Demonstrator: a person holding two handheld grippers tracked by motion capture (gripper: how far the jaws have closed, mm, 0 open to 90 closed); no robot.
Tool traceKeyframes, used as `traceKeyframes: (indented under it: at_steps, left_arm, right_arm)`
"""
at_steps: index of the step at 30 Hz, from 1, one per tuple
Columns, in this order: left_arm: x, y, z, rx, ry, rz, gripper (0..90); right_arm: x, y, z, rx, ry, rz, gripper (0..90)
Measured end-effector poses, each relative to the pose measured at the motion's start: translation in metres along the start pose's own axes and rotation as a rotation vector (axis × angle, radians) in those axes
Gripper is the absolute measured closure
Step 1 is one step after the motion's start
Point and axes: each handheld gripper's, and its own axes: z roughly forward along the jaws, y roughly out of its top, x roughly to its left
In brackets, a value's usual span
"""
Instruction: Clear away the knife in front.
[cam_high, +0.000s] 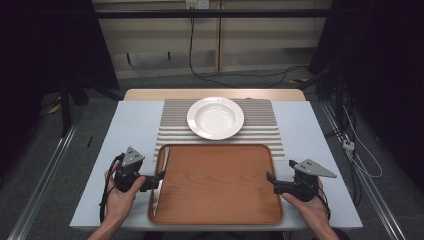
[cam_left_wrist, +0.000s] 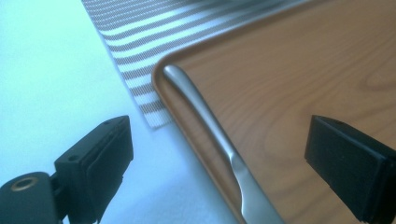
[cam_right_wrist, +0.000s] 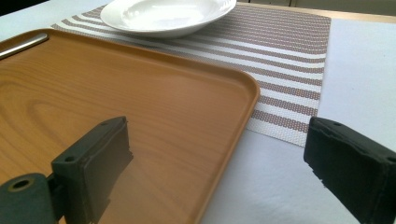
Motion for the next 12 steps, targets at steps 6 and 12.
traceKeyframes:
  at_steps: [6,12]
  left_arm:
    - [0.001,-0.012,-0.005,-0.075,0.016,-0.006,7.2]
    - [0.004,-0.013,-0.003,-0.077,0.009,-0.022,7.0]
  right_arm:
    - [0.0,0.0,-0.002,-0.001,-0.005,0.0,6.8]
    - [-0.001,-0.001,-0.003,-0.004,-0.008,0.002,6.8]
